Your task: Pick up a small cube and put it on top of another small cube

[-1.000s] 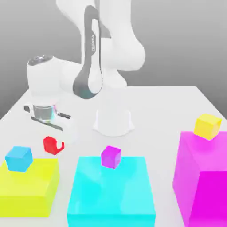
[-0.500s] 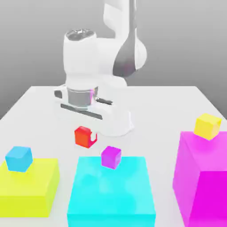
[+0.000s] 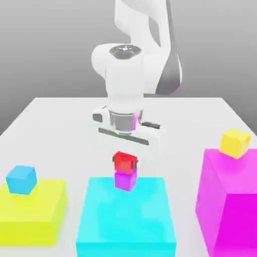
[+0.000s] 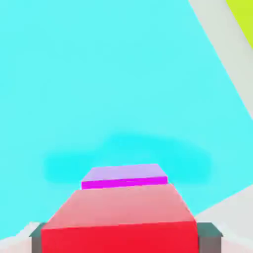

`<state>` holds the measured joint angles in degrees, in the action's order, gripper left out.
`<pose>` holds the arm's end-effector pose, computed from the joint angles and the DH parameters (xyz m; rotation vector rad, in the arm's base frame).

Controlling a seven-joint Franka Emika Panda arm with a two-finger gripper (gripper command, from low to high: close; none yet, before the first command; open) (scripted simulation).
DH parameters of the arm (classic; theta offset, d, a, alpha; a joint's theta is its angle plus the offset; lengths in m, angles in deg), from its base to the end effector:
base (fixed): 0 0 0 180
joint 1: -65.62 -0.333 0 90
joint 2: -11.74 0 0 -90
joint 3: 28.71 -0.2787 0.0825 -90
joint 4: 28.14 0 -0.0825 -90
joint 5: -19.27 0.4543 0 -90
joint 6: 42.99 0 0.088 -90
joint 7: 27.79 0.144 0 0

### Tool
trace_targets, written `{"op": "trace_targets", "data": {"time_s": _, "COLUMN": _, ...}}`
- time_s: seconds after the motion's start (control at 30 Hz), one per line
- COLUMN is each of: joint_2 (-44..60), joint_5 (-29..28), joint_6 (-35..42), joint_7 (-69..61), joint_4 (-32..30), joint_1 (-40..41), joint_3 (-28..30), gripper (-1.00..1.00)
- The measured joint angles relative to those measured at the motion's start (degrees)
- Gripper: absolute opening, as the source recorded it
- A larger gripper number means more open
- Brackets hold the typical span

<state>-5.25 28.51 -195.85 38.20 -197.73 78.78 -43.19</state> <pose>0.3665 -0.0137 0.1121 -2.5165 1.8795 -0.0010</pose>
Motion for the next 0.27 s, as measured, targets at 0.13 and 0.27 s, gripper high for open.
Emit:
{"op": "trace_targets", "data": {"time_s": 0.13, "joint_2": -1.59, "joint_5": 0.01, "joint_6": 1.91, "joint_7": -0.03, "joint_4": 0.29, "joint_1": -0.14, "joint_3": 0.21, "gripper": 1.0}}
{"op": "trace_targets", "data": {"time_s": 0.27, "joint_2": -9.35, "joint_5": 0.33, "joint_6": 11.07, "joint_7": -0.47, "joint_4": 1.71, "joint_1": -0.56, "joint_3": 0.98, "gripper": 1.0}}
